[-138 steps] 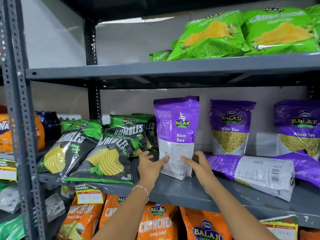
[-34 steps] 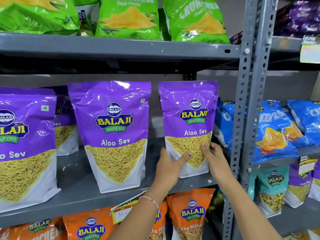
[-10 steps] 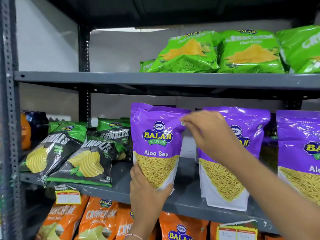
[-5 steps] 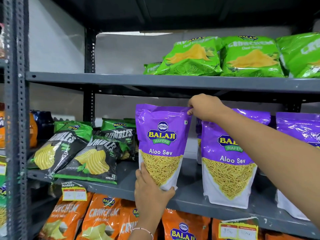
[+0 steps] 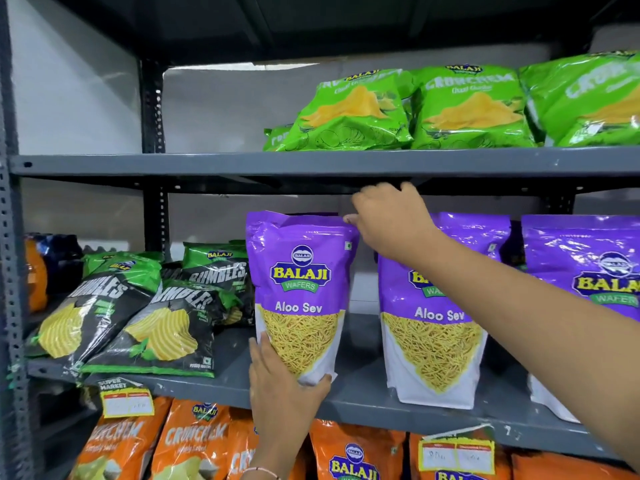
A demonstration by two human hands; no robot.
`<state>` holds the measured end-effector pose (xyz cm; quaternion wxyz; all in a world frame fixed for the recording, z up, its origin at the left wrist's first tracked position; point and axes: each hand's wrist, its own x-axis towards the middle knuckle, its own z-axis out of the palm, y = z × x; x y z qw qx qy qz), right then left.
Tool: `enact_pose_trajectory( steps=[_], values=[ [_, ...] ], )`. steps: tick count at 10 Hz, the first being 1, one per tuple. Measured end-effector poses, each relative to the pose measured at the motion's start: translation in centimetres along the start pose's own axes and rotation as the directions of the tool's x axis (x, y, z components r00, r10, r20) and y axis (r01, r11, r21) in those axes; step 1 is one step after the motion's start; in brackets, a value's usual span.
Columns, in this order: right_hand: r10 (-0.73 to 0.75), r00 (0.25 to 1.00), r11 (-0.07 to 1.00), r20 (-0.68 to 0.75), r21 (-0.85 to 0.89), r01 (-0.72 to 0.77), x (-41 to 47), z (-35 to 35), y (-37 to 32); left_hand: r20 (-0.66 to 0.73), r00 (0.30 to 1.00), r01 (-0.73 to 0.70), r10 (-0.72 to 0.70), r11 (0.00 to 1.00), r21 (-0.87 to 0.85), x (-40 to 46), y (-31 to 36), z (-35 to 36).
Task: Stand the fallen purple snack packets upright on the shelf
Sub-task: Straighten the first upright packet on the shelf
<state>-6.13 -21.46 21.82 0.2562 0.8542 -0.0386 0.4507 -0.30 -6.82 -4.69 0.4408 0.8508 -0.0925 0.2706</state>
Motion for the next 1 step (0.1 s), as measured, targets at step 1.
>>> enact_pose_trajectory(
  steps=[1],
  values=[
    [0.009, 0.989, 0.992, -0.148, 0.126, 0.01, -4.36, -0.27, 0.26, -0.051, 0.998, -0.021, 0.022, 1.0, 0.021, -0.14, -0.26, 0.12]
  ],
)
